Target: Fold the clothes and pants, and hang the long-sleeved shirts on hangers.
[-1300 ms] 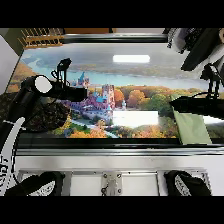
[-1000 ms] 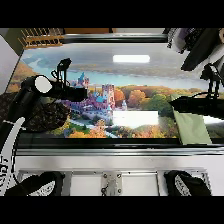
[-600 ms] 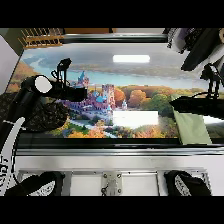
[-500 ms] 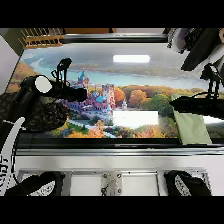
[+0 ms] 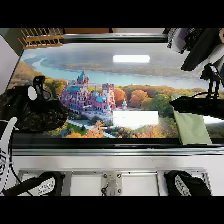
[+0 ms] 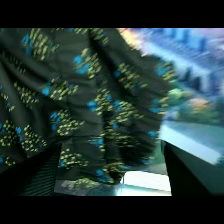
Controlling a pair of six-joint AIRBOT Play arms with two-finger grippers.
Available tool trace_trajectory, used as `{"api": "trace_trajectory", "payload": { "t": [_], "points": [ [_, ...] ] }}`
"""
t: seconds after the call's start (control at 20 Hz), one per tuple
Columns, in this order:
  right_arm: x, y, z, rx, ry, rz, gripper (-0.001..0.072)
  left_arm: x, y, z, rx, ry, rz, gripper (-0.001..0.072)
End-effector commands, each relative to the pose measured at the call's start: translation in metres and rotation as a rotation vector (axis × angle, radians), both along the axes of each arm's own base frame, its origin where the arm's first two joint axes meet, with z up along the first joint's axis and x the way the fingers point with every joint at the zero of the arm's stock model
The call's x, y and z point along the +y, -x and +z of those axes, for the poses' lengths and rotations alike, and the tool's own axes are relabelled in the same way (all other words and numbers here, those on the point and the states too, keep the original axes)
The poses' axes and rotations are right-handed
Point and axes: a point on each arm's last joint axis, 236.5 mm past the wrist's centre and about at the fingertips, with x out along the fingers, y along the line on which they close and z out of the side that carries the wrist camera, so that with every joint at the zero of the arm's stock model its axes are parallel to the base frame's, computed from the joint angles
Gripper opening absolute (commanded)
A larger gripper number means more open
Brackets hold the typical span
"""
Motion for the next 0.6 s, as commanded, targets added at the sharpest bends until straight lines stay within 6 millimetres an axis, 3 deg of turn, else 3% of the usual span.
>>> {"api": "trace_trajectory", "payload": {
  "t": [0.0, 0.15, 0.2, 0.3, 0.4, 0.45, 0.55],
  "points": [
    [0.000, 0.000, 0.000, -0.001, 0.000, 0.001, 0.0016, 0.012, 0.025, -0.054, 0.117, -0.019, 0.022, 0.0705],
    [0.000, 0.000, 0.000, -0.001, 0.000, 0.001, 0.0016, -0.005, 0.036, -0.077, 0.190, -0.022, -0.033, 0.0704],
    [0.000, 0.000, 0.000, -0.001, 0.000, 0.001, 0.0016, -0.011, 0.039, -0.079, 0.200, -0.023, -0.048, 0.0562],
    [0.000, 0.000, 0.000, -0.001, 0.000, 0.001, 0.0016, -0.021, 0.038, -0.074, 0.191, -0.023, -0.073, 0.0045],
    [0.000, 0.000, 0.000, -0.001, 0.000, 0.001, 0.0016, -0.049, 0.035, -0.052, 0.134, 0.035, -0.093, 0.0007],
    [0.000, 0.000, 0.000, -0.001, 0.000, 0.001, 0.0016, -0.076, 0.034, -0.036, 0.095, 0.100, -0.110, 0.0007],
    [0.000, 0.000, 0.000, -0.001, 0.000, 0.001, 0.0016, -0.150, 0.036, 0.007, 0.018, 0.251, -0.203, 0.0008]
  ]
}}
